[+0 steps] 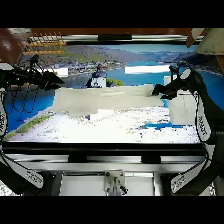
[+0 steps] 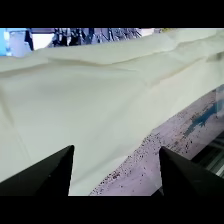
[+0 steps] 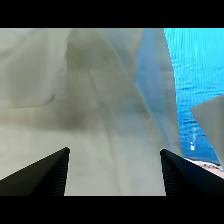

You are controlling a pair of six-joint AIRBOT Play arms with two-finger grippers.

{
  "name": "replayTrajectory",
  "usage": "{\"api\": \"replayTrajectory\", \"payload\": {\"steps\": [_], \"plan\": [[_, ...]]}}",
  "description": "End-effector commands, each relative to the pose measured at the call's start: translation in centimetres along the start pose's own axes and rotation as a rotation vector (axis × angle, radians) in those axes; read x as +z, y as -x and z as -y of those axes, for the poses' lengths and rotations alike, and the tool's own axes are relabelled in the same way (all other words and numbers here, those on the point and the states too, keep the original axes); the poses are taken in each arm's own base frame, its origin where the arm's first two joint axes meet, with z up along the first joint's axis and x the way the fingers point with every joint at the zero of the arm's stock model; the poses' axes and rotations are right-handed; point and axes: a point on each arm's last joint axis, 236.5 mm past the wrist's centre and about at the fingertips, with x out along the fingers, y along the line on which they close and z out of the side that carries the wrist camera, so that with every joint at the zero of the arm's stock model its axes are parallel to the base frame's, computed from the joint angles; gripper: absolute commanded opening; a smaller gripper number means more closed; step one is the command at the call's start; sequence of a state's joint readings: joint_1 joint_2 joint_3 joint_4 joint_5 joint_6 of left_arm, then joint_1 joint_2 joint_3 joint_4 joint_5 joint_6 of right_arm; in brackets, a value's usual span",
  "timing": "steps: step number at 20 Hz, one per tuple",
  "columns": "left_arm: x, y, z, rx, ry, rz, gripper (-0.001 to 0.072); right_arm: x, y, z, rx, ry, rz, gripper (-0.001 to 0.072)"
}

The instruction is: Fold the shirts.

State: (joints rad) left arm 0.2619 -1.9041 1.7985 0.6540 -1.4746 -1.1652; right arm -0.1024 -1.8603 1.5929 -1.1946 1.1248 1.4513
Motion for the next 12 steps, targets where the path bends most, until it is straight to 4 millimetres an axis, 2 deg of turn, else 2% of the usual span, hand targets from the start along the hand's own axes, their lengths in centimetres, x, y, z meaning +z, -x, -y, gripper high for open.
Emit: {"api": "replayTrajectory", "payload": {"steps": [1,4,6,8,9,10,11,12], "plan": [[-0.9,-0.5,2.2,-0.020,-0.044,-0.047,0.0590,-1.1,-2.3,-1.2,0.067,-0.046,-0.056,0.0690],[-0.9,-1.4,3.0,-0.022,-0.059,-0.053,0.0590,-1.8,-3.6,-2.9,0.088,-0.030,-0.080,0.0687],[-1.1,-1.9,3.4,-0.025,-0.066,-0.062,0.0590,-2.0,-4.0,-4.2,0.095,-0.010,-0.083,0.0655],[-0.5,-2.3,3.5,-0.016,-0.072,-0.039,0.0590,-2.3,-4.4,-5.8,0.103,0.018,-0.087,0.0270],[-0.1,-2.5,3.5,-0.010,-0.067,-0.024,0.0590,-2.5,-4.6,-6.7,0.112,0.030,-0.088,0.0115],[-0.1,-2.7,3.7,-0.010,-0.051,-0.022,0.0587,-2.5,-4.4,-7.4,0.121,0.039,-0.085,0.0054],[-0.2,-2.9,3.9,-0.012,-0.039,-0.030,0.0571,-2.4,-3.8,-8.0,0.128,0.049,-0.077,0.0054],[-0.6,-3.2,4.3,-0.019,-0.038,-0.048,0.0367,-2.1,-2.7,-8.6,0.132,0.064,-0.061,0.0054]]}}
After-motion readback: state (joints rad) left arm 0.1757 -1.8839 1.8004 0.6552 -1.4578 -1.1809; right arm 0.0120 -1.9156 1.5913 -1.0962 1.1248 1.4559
